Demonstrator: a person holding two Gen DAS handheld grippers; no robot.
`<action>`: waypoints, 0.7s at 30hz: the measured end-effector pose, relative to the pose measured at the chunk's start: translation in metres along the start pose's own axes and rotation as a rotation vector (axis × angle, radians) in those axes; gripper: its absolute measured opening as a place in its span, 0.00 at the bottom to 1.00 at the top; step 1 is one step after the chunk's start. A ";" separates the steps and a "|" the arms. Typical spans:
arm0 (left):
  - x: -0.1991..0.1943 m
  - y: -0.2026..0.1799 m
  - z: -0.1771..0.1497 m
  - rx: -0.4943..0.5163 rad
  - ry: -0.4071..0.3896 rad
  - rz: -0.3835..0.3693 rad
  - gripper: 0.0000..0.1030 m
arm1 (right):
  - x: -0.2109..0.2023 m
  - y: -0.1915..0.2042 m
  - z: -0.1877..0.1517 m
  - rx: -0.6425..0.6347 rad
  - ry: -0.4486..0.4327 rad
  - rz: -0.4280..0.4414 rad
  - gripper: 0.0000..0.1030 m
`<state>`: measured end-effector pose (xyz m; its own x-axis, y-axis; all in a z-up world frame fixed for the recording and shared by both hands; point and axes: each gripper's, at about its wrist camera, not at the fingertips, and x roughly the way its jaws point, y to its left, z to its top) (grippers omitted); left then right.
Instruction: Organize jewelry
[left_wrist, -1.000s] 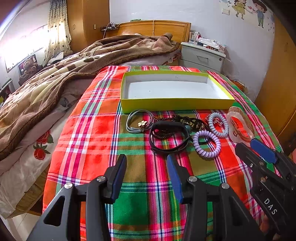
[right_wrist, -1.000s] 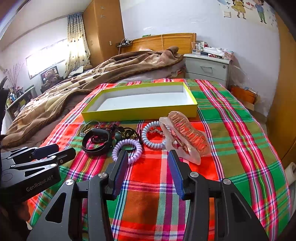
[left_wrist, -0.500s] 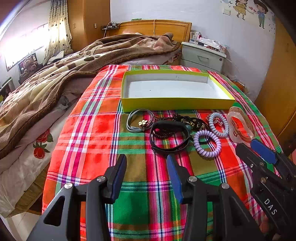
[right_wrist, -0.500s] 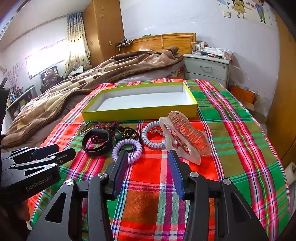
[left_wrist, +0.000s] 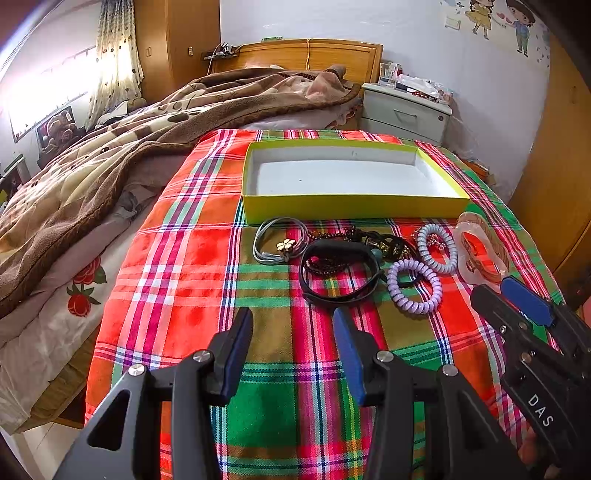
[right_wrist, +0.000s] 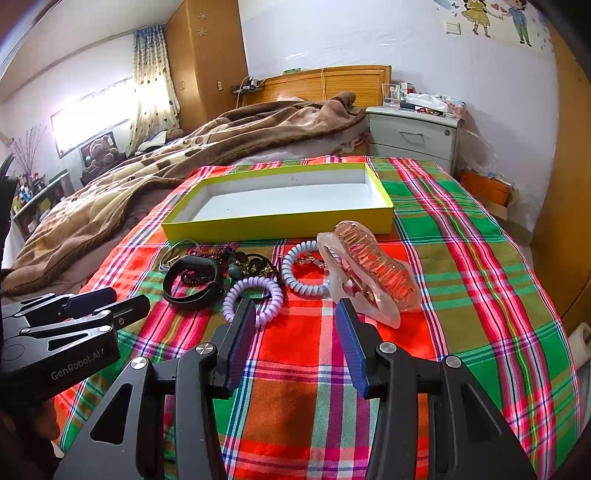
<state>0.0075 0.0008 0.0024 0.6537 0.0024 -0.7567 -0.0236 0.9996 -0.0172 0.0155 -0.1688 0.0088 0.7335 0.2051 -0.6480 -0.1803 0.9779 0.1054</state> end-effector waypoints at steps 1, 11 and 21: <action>0.000 0.000 0.000 0.002 -0.001 0.001 0.46 | 0.000 0.000 0.000 0.000 0.000 0.000 0.45; 0.002 0.002 0.001 0.002 0.005 0.000 0.46 | 0.000 -0.002 0.001 0.003 -0.001 0.001 0.45; 0.009 0.012 0.012 -0.015 0.017 -0.078 0.46 | -0.010 -0.031 0.015 0.004 -0.052 0.004 0.45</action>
<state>0.0223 0.0131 0.0037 0.6410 -0.0762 -0.7637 0.0157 0.9961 -0.0863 0.0236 -0.2009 0.0236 0.7658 0.2107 -0.6075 -0.1806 0.9772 0.1113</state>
